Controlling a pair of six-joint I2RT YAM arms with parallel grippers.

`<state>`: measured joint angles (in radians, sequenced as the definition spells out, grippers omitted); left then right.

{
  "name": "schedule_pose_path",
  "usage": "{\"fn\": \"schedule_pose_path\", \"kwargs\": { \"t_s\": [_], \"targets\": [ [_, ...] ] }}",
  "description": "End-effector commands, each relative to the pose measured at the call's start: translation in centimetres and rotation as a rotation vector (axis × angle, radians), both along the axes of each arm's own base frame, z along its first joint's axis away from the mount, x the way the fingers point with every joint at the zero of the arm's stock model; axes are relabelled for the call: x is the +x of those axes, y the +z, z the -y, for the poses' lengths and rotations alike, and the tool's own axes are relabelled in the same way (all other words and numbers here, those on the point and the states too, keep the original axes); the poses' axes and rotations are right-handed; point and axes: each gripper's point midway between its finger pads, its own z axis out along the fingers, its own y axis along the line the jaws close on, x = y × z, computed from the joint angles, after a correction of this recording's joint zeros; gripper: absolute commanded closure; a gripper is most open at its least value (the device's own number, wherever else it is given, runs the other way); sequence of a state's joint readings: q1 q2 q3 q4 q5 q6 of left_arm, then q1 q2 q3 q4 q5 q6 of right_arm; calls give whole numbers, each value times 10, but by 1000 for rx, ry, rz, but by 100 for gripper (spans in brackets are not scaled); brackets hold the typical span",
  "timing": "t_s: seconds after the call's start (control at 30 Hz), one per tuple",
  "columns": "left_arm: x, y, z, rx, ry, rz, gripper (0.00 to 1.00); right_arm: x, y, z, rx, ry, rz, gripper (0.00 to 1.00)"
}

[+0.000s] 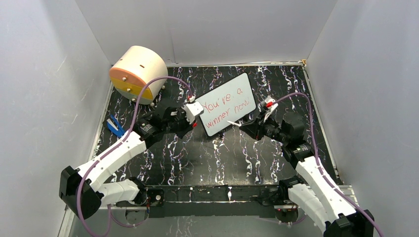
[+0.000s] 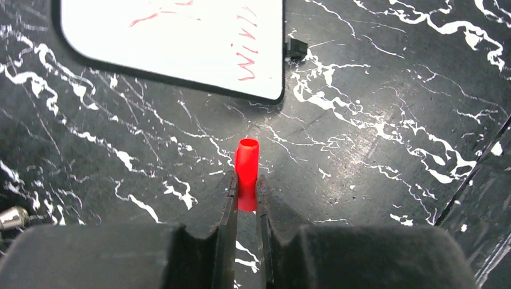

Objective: Write a sentence on the whiteboard
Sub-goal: Close the whiteboard marker at the center of the board.

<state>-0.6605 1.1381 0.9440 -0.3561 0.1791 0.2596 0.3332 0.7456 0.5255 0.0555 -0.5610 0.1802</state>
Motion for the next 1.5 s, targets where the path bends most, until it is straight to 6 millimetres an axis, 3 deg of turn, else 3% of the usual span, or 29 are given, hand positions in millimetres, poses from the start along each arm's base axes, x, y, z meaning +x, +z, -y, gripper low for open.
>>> {"fn": "schedule_pose_path", "kwargs": {
  "t_s": [0.0, 0.37, 0.63, 1.47],
  "targets": [
    [0, 18, 20, 24, -175, 137, 100, -9, 33, -14, 66, 125, 92, 100],
    [-27, 16, 55, 146, -385, 278, 100, -25, 32, -32, 125, 298, 50, 100],
    [-32, 19, 68, 178, -457, 343, 100, -31, 24, -38, 124, 371, -2, 100],
    [-35, 9, 75, 196, -481, 333, 100, -31, 7, -51, 93, 423, -74, 100]
  ]
}}
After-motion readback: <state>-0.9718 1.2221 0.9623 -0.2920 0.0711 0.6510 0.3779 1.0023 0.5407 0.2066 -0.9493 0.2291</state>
